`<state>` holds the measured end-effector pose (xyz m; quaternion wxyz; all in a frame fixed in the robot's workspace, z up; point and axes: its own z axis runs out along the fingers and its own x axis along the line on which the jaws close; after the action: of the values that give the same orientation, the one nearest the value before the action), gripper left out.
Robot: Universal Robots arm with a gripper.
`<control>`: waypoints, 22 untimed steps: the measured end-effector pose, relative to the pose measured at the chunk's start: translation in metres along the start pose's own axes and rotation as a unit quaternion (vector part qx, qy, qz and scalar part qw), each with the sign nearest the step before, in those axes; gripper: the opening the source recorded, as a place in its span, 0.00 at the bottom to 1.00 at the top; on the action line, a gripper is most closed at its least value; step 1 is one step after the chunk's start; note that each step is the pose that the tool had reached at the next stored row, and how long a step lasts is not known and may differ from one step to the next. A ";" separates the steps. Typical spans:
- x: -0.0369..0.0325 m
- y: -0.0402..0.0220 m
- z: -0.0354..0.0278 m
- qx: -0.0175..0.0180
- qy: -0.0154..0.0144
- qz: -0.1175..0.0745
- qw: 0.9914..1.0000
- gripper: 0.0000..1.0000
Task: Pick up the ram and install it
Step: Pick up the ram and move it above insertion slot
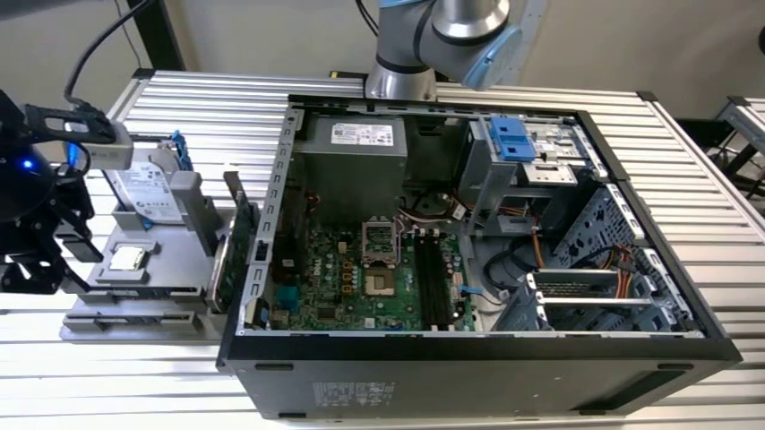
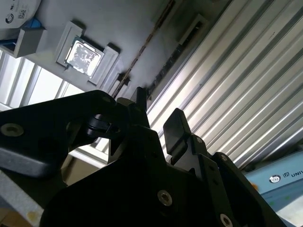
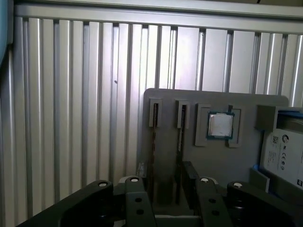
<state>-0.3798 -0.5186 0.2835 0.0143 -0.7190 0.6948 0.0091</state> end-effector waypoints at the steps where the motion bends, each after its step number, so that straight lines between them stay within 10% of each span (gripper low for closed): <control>1: 0.0001 0.0000 0.0003 0.000 0.000 0.000 1.000 1.00; 22: 0.0026 0.0000 0.0078 0.000 0.000 0.000 1.000 1.00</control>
<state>-0.3797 -0.5209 0.2756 0.0144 -0.7190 0.6948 0.0091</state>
